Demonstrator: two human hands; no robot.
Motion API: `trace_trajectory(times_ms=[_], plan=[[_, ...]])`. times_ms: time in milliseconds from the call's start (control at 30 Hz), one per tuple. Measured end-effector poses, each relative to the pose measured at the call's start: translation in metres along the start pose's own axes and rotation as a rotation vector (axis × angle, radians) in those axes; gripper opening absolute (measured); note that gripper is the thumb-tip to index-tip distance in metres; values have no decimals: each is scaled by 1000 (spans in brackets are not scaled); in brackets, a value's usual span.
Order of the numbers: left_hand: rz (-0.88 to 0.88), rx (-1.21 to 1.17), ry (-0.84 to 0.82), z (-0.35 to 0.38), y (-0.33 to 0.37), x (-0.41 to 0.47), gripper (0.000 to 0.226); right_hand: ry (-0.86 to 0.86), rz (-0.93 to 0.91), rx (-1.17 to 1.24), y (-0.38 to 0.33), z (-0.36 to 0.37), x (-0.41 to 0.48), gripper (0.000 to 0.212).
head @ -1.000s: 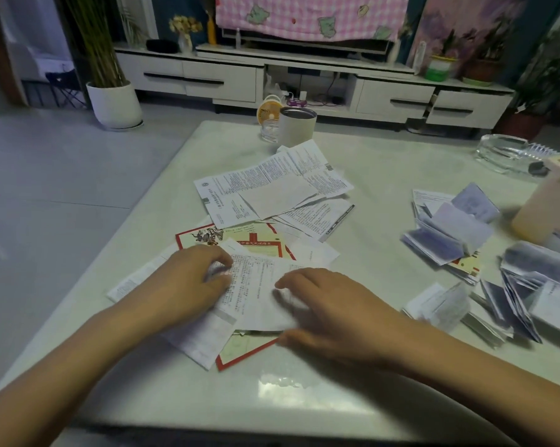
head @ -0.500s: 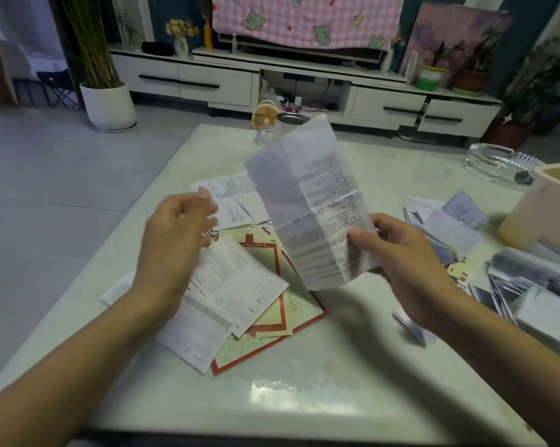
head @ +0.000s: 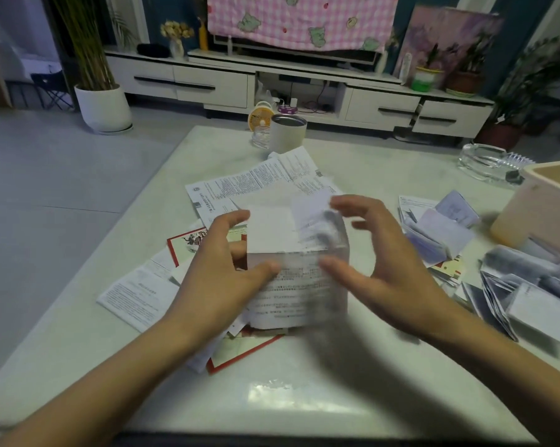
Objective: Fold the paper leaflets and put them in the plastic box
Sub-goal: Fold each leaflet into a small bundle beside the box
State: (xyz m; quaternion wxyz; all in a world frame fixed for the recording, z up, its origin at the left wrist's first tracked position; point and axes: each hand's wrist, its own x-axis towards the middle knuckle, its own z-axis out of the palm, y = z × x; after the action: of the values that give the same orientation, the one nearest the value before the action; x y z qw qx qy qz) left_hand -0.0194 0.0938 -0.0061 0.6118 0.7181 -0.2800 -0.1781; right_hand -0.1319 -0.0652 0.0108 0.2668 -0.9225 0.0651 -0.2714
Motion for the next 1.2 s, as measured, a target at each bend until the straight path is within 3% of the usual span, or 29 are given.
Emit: trace_trajectory(times_ms=[100, 167, 300, 400, 467, 533, 633, 900, 1067, 1200], plan=[[48, 43, -42, 0, 4, -3, 59, -133, -199, -348, -1, 1, -4, 50], [70, 63, -75, 2, 7, -4, 60, -164, -230, -404, -2, 5, -4, 42], [125, 93, -18, 4, 12, -4, 48, -119, -24, -69, -5, 3, -2, 9], [9, 49, 115, 5, 8, -1, 36, -17, 288, 296, -5, -3, 3, 10], [-153, -18, 18, 8, 4, 0, 42, 17, 480, 594, -4, -4, 6, 7], [-282, -128, -127, 13, 4, -2, 40, 26, 603, 744, -3, -2, 7, 3], [-282, -135, -160, 18, 7, -5, 13, -28, 667, 789, -3, -1, 6, 4], [-351, -268, -74, 19, 18, -1, 22, -117, 611, 785, -4, -1, 3, 31], [-211, -115, -25, 20, 12, -1, 7, -124, 654, 816, -1, -1, 1, 20], [-237, -103, -36, 20, 12, -1, 3, -196, 692, 876, 1, 0, -1, 17]])
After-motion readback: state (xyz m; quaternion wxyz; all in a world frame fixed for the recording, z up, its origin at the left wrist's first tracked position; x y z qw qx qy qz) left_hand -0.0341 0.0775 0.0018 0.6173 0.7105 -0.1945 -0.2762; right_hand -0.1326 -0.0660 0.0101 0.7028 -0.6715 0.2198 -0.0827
